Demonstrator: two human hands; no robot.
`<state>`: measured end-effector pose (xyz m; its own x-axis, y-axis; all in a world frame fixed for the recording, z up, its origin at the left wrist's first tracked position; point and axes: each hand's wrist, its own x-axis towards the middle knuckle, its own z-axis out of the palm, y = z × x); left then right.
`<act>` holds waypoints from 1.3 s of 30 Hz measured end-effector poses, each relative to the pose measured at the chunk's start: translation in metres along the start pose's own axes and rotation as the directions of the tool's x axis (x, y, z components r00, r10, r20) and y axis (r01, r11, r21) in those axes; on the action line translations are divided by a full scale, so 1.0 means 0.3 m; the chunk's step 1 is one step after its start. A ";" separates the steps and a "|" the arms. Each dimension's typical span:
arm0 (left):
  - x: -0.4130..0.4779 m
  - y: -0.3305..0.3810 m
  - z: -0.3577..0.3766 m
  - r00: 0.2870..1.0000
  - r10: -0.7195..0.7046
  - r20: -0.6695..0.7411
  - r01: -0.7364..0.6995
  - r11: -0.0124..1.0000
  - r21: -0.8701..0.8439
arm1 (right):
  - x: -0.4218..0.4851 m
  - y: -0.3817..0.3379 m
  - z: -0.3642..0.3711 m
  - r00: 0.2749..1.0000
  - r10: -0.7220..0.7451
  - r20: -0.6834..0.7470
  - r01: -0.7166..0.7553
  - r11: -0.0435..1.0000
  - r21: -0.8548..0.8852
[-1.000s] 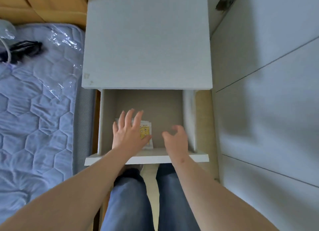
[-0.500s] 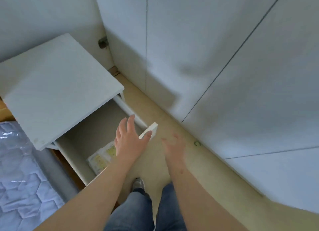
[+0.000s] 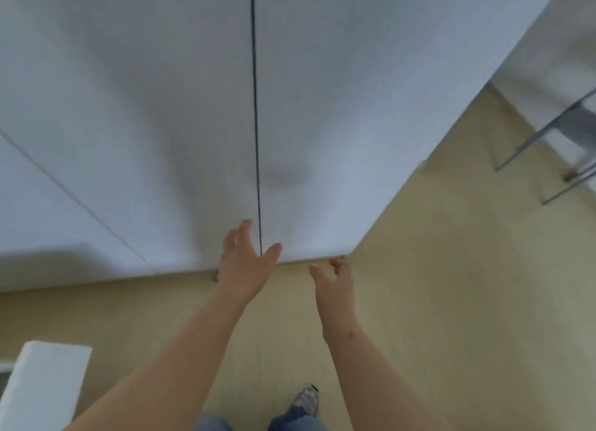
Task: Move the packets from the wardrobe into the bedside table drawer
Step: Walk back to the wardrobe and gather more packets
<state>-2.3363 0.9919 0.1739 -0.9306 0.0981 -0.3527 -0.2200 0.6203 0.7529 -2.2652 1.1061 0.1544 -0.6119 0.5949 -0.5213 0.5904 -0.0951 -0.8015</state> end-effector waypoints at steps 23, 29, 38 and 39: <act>0.077 1.245 1.662 0.566 0.194 0.801 -0.549 0.814 0.191 | 0.819 0.080 -1.466 0.658 0.558 -0.505 -0.093 0.726 0.681; -0.017 1.497 2.049 0.402 0.177 0.898 -0.658 0.738 0.149 | 0.920 0.118 -1.805 0.512 0.685 -0.518 -0.003 0.605 0.797; -0.331 1.824 2.695 0.266 0.142 0.953 -0.725 0.682 0.100 | 1.074 0.280 -2.495 0.406 0.727 -0.554 0.114 0.561 0.820; -0.380 1.865 2.766 0.243 0.139 0.960 -0.734 0.673 0.089 | 1.080 0.297 -2.585 0.388 0.731 -0.562 0.139 0.556 0.819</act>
<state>-2.1107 1.9735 0.1743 0.0241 0.8569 -0.5149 0.5607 0.4148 0.7166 -2.0027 1.9094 0.1413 0.4899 0.6096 -0.6233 -0.1880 -0.6242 -0.7583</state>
